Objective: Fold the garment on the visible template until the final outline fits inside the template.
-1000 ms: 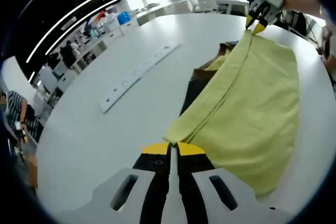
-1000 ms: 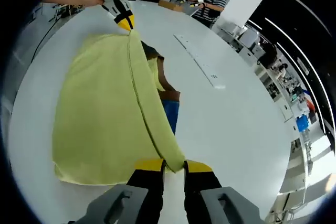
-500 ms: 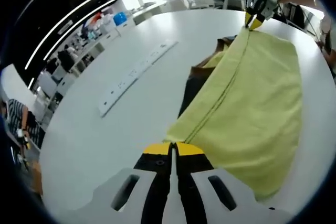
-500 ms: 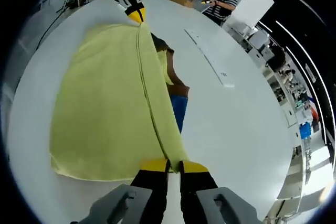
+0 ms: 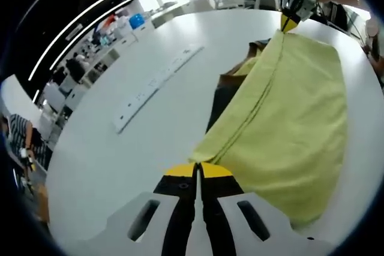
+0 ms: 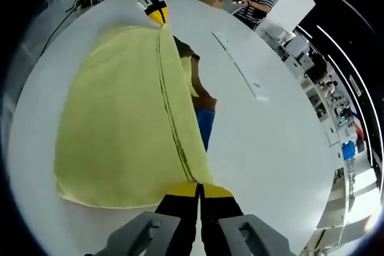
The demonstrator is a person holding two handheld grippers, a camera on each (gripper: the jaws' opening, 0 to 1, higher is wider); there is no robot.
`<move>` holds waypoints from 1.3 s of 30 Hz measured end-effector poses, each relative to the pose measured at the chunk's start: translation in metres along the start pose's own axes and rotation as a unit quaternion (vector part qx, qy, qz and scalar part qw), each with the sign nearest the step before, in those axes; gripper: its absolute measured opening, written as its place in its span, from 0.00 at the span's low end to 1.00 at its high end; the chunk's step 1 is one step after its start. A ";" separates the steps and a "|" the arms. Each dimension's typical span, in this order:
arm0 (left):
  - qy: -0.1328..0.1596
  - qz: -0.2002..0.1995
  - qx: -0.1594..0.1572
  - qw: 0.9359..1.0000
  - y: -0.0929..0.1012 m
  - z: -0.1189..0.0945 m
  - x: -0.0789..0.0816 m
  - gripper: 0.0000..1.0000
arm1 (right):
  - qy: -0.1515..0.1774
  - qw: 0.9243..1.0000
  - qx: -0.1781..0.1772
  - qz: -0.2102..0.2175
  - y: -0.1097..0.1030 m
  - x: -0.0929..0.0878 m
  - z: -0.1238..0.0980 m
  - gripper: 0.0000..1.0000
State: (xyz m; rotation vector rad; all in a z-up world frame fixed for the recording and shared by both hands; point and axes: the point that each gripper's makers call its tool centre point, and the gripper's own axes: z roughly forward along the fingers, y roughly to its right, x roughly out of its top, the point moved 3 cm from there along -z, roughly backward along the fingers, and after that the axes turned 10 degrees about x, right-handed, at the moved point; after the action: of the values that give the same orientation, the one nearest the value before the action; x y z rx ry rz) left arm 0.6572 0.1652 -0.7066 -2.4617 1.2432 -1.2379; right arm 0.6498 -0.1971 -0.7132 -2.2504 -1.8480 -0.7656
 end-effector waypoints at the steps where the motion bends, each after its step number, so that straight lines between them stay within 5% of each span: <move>1: 0.001 -0.002 0.000 1.000 -0.001 0.000 0.000 0.00 | 0.009 1.000 -0.003 0.009 0.001 0.002 -0.002 0.00; 7: 0.011 -0.045 0.012 0.999 -0.010 0.001 0.007 0.00 | 0.041 0.998 -0.027 0.051 0.016 0.006 -0.008 0.00; 20: -0.019 -0.139 0.029 0.990 -0.020 0.025 0.011 0.00 | 0.038 0.985 -0.044 0.160 0.030 -0.001 0.012 0.00; 29: -0.034 -0.181 0.042 0.982 -0.031 0.026 0.008 0.00 | 0.033 0.983 -0.065 0.171 0.039 -0.006 0.007 0.00; 39: -0.006 -0.152 0.029 0.988 -0.028 0.002 0.008 0.04 | 0.047 0.985 -0.058 0.154 0.028 0.001 -0.011 0.01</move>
State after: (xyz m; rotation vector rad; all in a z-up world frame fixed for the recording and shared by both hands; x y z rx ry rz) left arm 0.6793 0.1773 -0.6907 -2.6833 0.8350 -1.2995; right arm 0.6728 -0.2075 -0.6979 -2.4428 -1.4002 -0.9250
